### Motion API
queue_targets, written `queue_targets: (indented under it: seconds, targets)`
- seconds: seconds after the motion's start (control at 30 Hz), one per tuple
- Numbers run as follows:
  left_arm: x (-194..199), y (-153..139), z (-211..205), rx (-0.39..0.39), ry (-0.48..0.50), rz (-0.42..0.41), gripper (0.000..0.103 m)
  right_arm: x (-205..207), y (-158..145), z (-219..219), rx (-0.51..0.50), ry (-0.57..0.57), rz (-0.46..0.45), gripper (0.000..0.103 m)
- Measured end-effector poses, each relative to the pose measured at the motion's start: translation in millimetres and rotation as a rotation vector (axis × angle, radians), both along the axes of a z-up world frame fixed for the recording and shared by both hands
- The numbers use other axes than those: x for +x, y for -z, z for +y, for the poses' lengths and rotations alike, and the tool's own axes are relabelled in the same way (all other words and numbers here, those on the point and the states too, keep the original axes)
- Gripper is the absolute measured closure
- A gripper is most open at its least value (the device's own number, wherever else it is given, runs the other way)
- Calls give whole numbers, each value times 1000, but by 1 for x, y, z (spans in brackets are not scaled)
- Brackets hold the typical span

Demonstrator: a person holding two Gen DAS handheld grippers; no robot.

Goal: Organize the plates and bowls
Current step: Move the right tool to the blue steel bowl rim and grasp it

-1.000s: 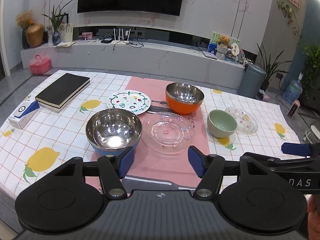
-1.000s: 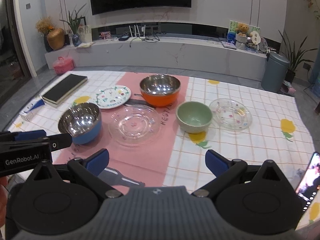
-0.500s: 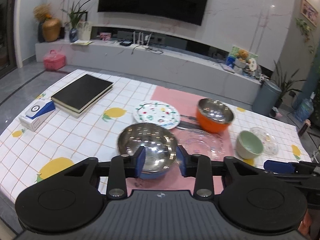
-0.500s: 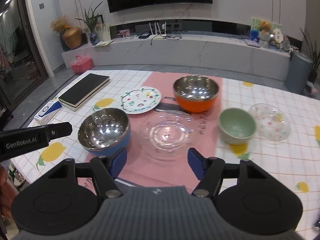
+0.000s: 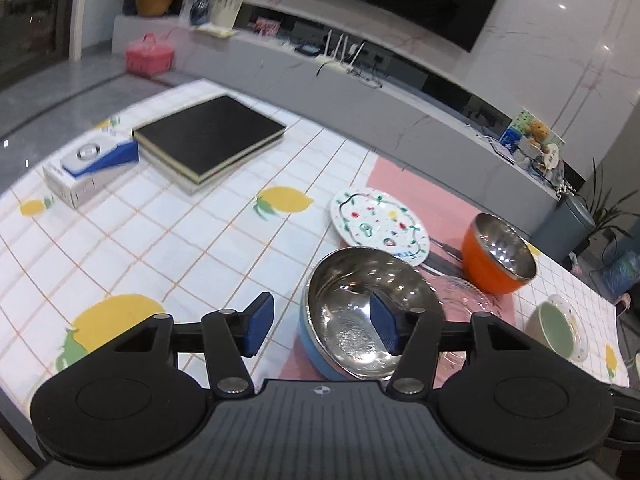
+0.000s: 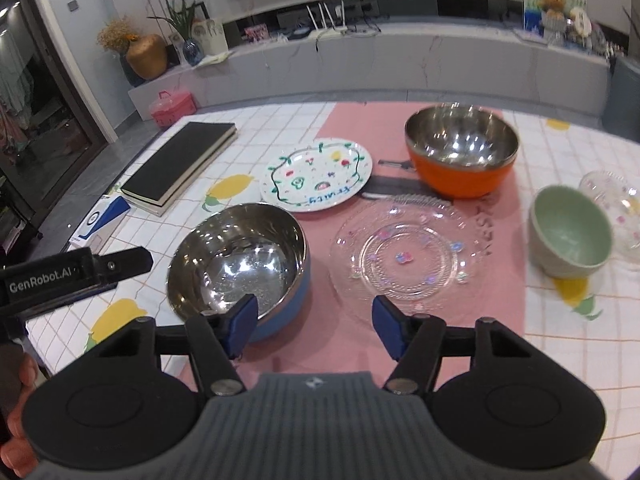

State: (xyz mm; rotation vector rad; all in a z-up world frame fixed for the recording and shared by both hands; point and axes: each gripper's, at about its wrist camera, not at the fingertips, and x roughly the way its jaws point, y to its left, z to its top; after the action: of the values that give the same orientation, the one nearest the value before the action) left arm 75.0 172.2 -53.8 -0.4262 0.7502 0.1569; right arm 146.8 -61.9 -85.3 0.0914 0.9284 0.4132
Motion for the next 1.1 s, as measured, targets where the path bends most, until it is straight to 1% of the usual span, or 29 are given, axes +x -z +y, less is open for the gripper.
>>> queue_targets:
  seconds: [0.13, 0.23, 0.3, 0.33, 0.4, 0.43, 0.5, 0.53, 0.57, 0.73, 0.83, 1.1]
  targets:
    - [12, 15, 11, -53, -12, 24, 38, 17, 10, 11, 9, 7, 31, 42]
    - [20, 22, 11, -66, -2, 45, 38, 26, 17, 18, -3, 19, 53, 50]
    - [25, 27, 10, -61, 6, 64, 45, 31, 22, 21, 2, 28, 71, 55]
    - [26, 30, 9, -60, 9, 74, 51, 32, 25, 22, 8, 30, 80, 57]
    - [28, 34, 10, -69, 5, 85, 60, 35, 29, 23, 17, 33, 100, 68]
    - [28, 35, 10, -74, 4, 88, 67, 36, 31, 24, 24, 35, 112, 70]
    - [27, 37, 9, -81, 7, 91, 74, 37, 34, 23, 50, 37, 135, 80]
    - [29, 37, 10, -82, 13, 93, 83, 38, 35, 23, 69, 37, 143, 83]
    - [29, 38, 8, -80, 23, 100, 90, 38, 35, 22, 78, 42, 145, 86]
    - [28, 33, 4, -51, 26, 101, 91, 38, 33, 22, 79, 56, 162, 88]
    - [22, 24, 1, -27, 31, 86, 91, 31, 24, 20, 75, 42, 140, 88]
    - [-10, 6, -12, -38, 47, 82, 92, -4, 5, 0, 90, 50, 161, 88]
